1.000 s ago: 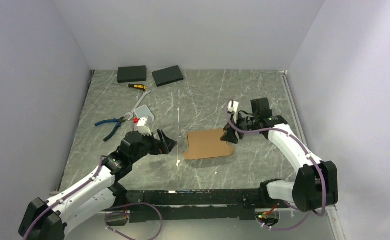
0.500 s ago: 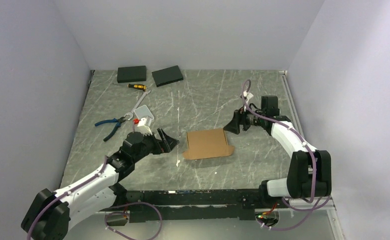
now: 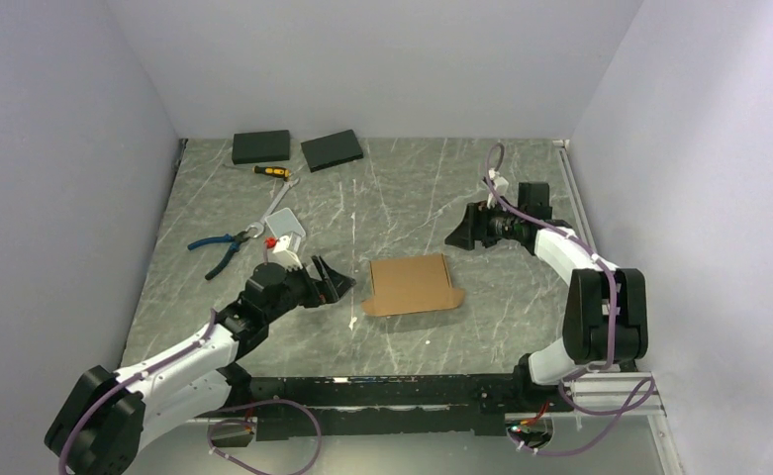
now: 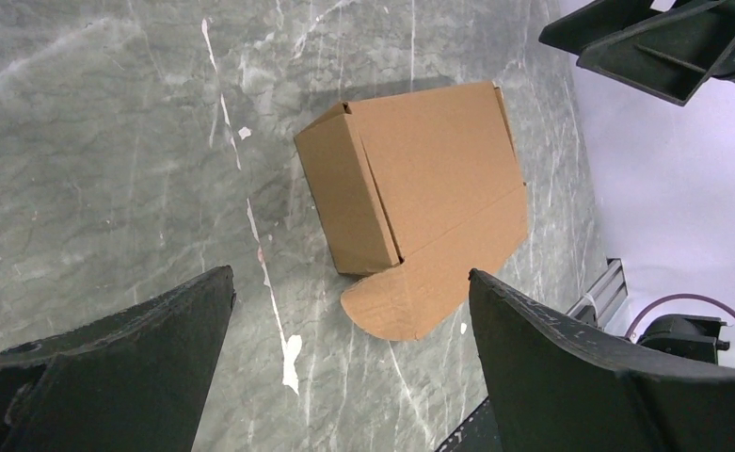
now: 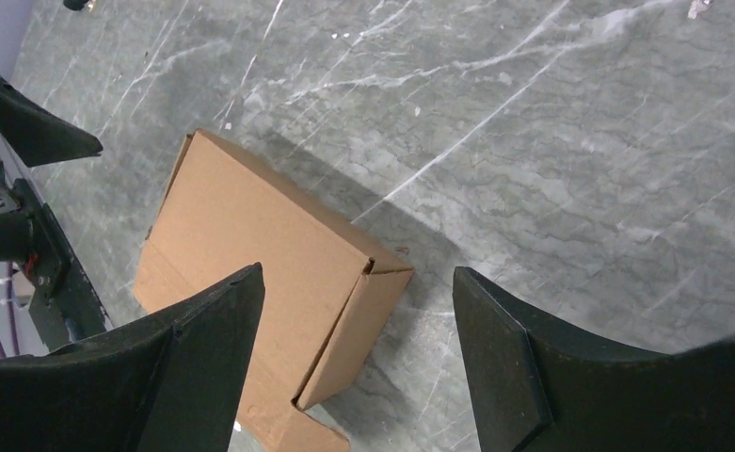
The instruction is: Fold the paper box
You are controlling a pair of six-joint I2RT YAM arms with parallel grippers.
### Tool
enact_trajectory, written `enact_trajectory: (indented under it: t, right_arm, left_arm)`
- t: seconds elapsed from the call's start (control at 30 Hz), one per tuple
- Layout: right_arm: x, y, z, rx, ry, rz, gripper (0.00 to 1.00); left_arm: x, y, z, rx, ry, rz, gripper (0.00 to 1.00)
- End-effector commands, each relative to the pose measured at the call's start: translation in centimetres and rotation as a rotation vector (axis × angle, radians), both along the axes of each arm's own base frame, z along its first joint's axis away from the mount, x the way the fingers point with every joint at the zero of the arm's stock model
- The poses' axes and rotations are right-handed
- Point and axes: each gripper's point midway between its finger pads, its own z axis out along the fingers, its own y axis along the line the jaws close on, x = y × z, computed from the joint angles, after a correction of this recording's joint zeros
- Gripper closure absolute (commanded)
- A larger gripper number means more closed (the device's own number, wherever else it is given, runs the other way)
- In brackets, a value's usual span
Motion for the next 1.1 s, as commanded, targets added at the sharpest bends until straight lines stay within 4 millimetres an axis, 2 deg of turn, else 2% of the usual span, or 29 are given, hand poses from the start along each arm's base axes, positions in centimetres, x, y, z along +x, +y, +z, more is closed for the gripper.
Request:
enact_trajectory:
  t: [0.0,0.5,1.07]
  right_arm:
    - [0.4,0.5,0.1,0.045,0.002,0.026,0.23]
    - [0.6,-1.2,-0.3,0.075,0.005,0.029,0.23]
    - [0.9,-1.4,-3.3,0.095,0.114,-0.005,0.24]
  left_arm:
    - [0.3,-0.3,1.2,-0.049,-0.038,-0.002,0.0]
    - [1.1,-0.8,0.4,-0.033,-0.034,-0.006,0.0]
    - [1.2,-1.0,0.1,-0.107,-0.014,0.01,0.0]
